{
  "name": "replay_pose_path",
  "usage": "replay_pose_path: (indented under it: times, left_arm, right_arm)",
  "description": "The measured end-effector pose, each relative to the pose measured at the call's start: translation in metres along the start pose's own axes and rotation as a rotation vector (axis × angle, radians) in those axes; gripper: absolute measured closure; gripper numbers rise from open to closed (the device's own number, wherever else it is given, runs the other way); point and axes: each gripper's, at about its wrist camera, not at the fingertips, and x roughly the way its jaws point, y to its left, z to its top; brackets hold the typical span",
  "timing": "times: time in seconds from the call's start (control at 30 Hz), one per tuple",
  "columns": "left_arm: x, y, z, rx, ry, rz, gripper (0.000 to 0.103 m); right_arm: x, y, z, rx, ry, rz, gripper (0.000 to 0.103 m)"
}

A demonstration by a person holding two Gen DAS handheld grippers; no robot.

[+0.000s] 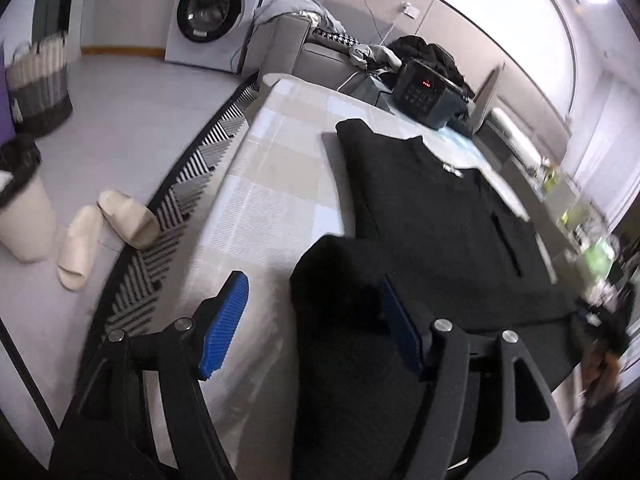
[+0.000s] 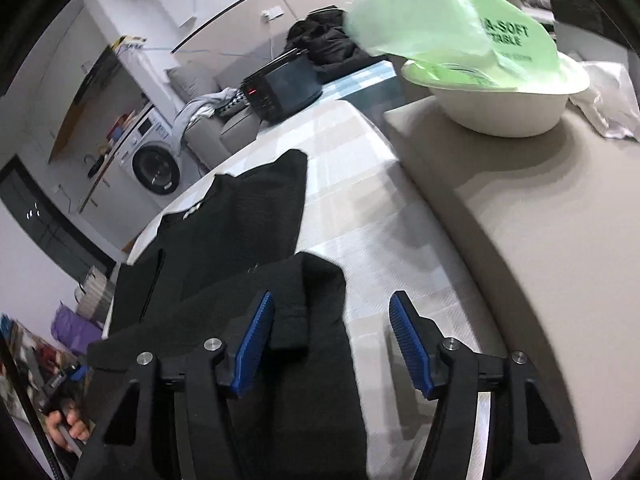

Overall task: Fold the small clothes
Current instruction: 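Lay the folded hem down and open both grippers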

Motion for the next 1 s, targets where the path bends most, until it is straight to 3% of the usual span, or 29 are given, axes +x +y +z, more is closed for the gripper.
replay_pose_path:
  times: [0.13,0.23,0.3,0.33,0.4,0.5,0.57,0.73,0.8,0.87,0.93,1.0]
  left_arm:
    - [0.015,-0.001,0.011,-0.054,0.019,-0.076,0.038]
    - [0.023,-0.005,0.015,-0.058,0.038,-0.098,0.038]
    - [0.034,-0.013,0.016,-0.02,0.065,-0.044,0.038]
    - [0.041,-0.017,0.016,0.005,0.096,-0.007,0.039]
    - [0.05,-0.024,0.014,0.042,0.119,0.037,0.051]
    - [0.047,-0.031,0.011,0.086,0.101,-0.014,0.08]
    - [0.039,-0.035,0.012,0.107,0.068,-0.027,0.085]
    - [0.011,-0.052,0.025,0.169,-0.037,-0.088,0.086]
    - [0.01,-0.056,0.03,0.181,-0.044,-0.082,0.086]
    - [0.026,-0.052,0.03,0.164,0.021,-0.04,0.085]
    - [0.044,-0.037,0.027,0.081,0.098,-0.016,0.082]
    - [0.049,-0.024,0.023,0.01,0.142,-0.004,0.068]
  right_arm:
    - [0.012,-0.001,0.012,0.044,0.028,0.112,0.041]
    - [0.026,0.008,0.018,0.019,0.061,0.143,0.041]
    - [0.033,0.015,0.019,-0.034,0.074,0.12,0.044]
    - [0.036,0.019,0.017,-0.066,0.082,0.087,0.051]
    - [0.038,0.025,0.013,-0.114,0.092,0.065,0.08]
    - [0.032,0.035,0.007,-0.184,0.063,0.081,0.09]
    - [0.022,0.04,0.007,-0.205,0.021,0.109,0.092]
    - [-0.009,0.051,0.02,-0.216,-0.115,0.202,0.094]
    - [-0.011,0.057,0.025,-0.241,-0.119,0.199,0.094]
    - [0.001,0.059,0.029,-0.24,-0.081,0.162,0.094]
    - [0.026,0.048,0.029,-0.183,0.037,0.092,0.089]
    - [0.039,0.034,0.026,-0.094,0.113,0.046,0.083]
